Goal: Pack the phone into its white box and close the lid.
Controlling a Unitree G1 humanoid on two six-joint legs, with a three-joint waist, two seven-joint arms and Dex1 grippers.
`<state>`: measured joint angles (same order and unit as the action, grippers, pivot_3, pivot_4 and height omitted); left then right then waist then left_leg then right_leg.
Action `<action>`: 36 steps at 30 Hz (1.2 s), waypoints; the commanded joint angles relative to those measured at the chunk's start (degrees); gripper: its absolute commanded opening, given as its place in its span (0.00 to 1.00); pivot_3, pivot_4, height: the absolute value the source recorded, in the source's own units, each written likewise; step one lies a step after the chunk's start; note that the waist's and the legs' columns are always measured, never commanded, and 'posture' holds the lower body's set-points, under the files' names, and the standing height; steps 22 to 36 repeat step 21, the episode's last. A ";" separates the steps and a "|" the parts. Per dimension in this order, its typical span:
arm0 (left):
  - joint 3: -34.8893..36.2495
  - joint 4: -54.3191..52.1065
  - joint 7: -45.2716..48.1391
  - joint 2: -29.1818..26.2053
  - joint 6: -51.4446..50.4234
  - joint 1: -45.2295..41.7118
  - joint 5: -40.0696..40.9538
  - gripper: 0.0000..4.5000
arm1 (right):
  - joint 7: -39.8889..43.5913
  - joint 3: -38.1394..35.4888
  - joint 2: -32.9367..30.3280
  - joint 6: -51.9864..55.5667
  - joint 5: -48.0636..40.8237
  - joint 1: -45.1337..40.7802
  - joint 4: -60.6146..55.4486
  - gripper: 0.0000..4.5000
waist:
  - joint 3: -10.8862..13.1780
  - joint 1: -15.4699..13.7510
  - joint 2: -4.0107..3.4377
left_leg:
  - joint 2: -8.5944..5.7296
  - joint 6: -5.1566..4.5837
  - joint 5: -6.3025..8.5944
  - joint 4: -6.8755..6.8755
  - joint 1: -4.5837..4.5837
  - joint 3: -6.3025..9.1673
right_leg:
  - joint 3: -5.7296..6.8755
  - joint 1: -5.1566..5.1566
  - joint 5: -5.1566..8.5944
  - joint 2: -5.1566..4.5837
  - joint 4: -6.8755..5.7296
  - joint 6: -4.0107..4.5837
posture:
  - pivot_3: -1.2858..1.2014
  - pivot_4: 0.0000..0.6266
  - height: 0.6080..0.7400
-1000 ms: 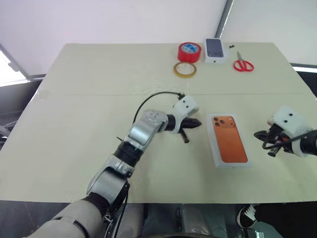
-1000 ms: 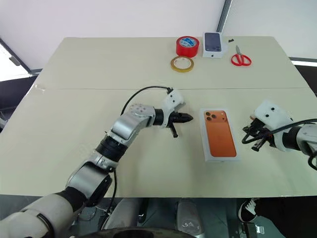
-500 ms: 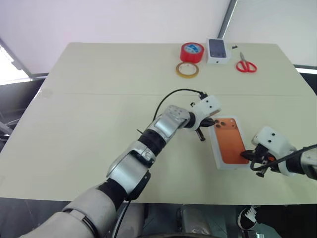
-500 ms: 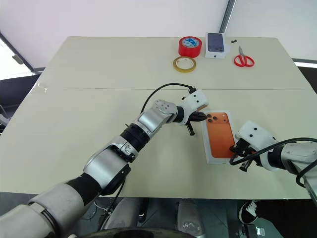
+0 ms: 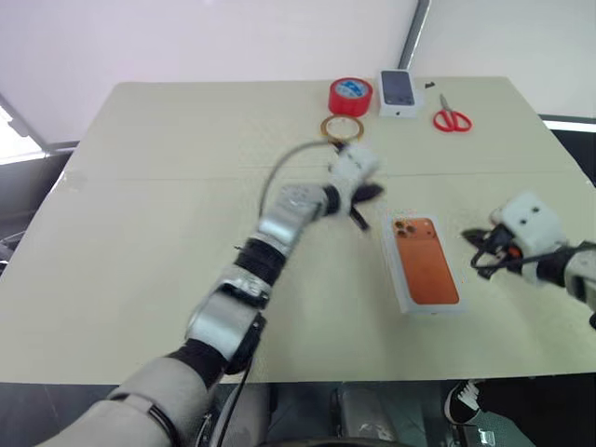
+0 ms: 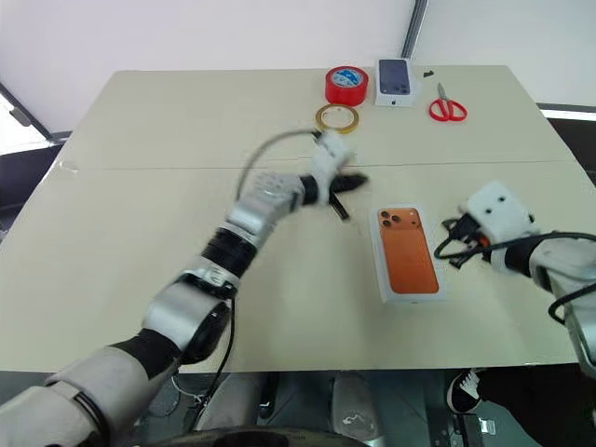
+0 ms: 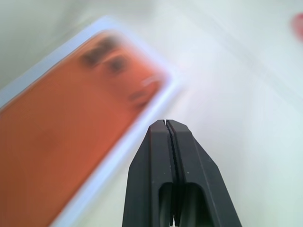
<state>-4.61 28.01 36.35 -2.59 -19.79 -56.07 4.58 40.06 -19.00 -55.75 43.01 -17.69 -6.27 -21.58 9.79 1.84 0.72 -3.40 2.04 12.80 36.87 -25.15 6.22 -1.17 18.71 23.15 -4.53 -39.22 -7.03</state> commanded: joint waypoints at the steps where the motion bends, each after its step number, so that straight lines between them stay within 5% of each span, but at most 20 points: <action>1: 6.83 -13.73 -1.23 -7.70 -5.57 5.24 3.26 0.00 | 0.08 -0.29 1.05 -3.26 -0.19 -4.00 5.22 0.01 | -0.01 0.19 -0.01 | 0.01 0.00 0.00 -0.02 0.00 0.01 | 0.03 -0.01 0.00 0.02 0.01 0.00 | 0.52 0.24 1.00; 7: 15.66 -35.31 0.39 -24.49 -17.10 22.43 6.95 0.00 | 5.36 1.86 2.90 -5.39 -3.82 -9.68 13.04 0.01 | 0.01 0.15 -0.02 | -0.02 0.02 -0.01 0.05 0.00 0.03 | 0.03 -0.06 0.00 -0.06 0.03 0.00 | 0.52 0.24 1.00; 12: 23.16 -48.43 0.50 -29.79 -21.65 39.78 11.08 0.00 | 9.75 3.51 4.01 -5.48 -6.61 -10.71 15.07 0.01 | 0.01 -1.19 -0.04 | -0.03 0.03 -0.01 0.08 -0.01 0.04 | 0.02 -0.10 0.00 -0.13 0.05 0.01 | 0.52 0.24 1.00; 19: 27.57 -57.74 -3.06 -28.69 -21.25 54.09 13.33 0.00 | 13.43 6.36 4.19 -5.26 -7.45 -12.38 17.09 0.01 | 0.01 -1.34 -0.06 | -0.05 -0.20 0.14 0.10 -0.01 0.07 | 0.00 -0.13 -0.01 -0.18 0.10 0.01 | 0.52 0.24 1.00; 36: 28.67 -58.31 -4.81 -27.57 -21.19 54.81 14.10 0.00 | 14.33 7.39 4.06 -5.64 -7.03 -13.02 17.66 0.01 | 0.01 -1.27 -0.06 | -0.05 -0.21 0.15 0.09 0.00 0.07 | 0.01 -0.13 -0.01 -0.17 0.10 0.01 | 0.52 0.24 1.00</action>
